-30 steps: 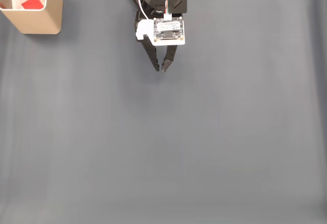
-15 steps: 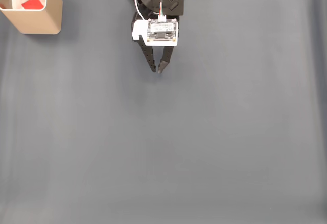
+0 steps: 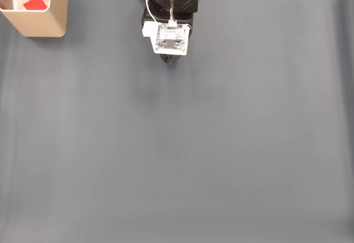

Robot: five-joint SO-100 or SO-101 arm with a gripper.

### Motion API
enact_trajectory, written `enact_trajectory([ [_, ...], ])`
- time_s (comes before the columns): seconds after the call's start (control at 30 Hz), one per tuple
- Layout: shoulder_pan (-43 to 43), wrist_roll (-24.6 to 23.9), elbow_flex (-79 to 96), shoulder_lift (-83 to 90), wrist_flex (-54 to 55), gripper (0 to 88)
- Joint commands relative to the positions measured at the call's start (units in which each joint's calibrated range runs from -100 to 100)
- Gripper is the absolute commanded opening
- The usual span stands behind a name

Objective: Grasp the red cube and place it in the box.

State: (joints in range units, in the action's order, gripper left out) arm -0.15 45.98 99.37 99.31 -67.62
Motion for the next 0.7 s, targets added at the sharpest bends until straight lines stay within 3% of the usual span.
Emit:
enact_trajectory([
  [0.0, -0.14, 0.2, 0.45, 0.61, -2.46, 0.0],
  [0.67, 0.22, 2.78, 0.45, 0.61, -8.2, 0.0],
])
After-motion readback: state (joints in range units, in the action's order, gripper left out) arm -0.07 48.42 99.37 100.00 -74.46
